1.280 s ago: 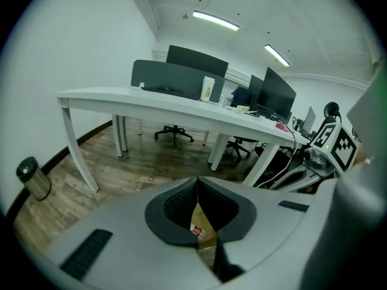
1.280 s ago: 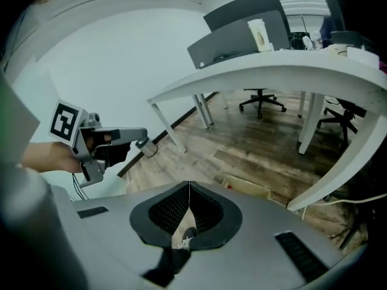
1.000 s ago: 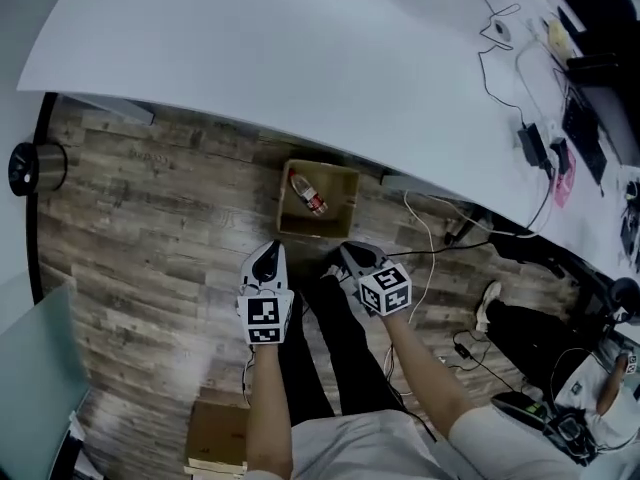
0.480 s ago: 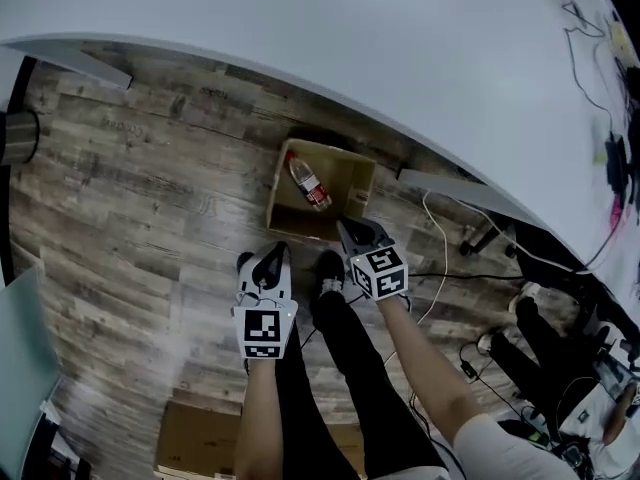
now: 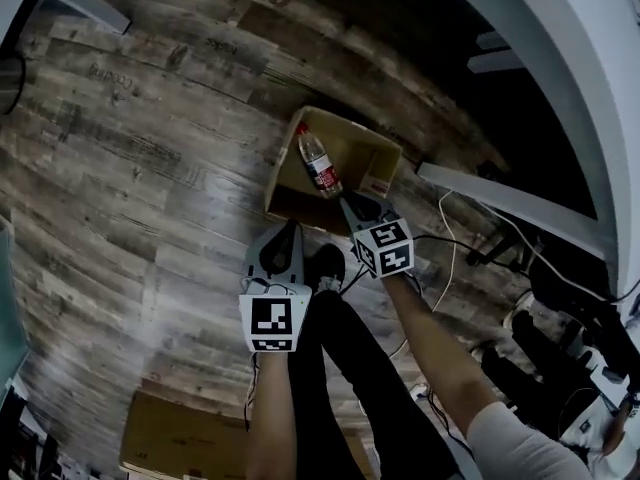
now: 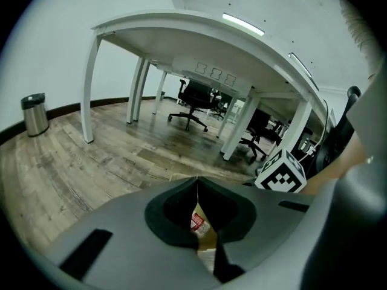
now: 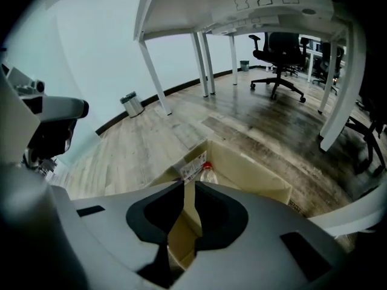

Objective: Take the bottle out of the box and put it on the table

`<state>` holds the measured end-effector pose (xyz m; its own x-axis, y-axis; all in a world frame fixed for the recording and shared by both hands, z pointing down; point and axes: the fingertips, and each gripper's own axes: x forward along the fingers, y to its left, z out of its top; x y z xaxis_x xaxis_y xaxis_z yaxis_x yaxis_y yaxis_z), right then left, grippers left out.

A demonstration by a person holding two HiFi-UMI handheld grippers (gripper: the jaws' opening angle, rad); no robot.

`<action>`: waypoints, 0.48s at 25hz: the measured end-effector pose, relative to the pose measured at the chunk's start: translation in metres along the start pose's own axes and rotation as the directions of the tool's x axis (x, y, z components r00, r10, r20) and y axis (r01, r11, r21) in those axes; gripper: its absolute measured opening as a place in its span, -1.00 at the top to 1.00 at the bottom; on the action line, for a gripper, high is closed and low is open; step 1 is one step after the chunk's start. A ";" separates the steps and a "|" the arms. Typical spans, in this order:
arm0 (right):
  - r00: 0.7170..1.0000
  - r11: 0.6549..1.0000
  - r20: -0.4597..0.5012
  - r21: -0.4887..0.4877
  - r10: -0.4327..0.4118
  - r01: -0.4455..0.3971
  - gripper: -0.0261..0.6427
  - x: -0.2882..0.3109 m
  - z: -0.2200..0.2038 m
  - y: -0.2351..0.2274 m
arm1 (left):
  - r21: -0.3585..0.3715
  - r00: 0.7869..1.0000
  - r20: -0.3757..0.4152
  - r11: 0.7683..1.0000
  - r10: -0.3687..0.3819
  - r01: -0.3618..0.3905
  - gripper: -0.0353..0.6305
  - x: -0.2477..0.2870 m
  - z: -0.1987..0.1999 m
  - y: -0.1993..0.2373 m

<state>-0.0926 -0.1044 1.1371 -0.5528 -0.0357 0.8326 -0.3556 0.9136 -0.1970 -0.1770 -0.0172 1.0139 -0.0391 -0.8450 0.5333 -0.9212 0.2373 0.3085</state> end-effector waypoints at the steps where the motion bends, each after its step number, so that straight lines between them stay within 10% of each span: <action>1: 1.000 1.000 -0.008 -0.011 0.001 -0.001 0.65 0.011 -0.004 0.000 | -0.005 1.000 0.009 1.000 0.004 -0.004 0.85 0.002 -0.004 0.005; 12: 0.991 0.998 -0.136 0.064 -0.003 0.011 0.15 0.125 -0.041 -0.011 | -0.128 0.990 0.091 0.987 0.106 -0.094 0.84 -0.020 -0.033 0.060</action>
<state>-0.1262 -0.1025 1.2646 -0.4444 0.0172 0.8956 -0.4091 0.8856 -0.2200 -0.2184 0.0297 1.0479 -0.1714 -0.8555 0.4887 -0.8563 0.3746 0.3555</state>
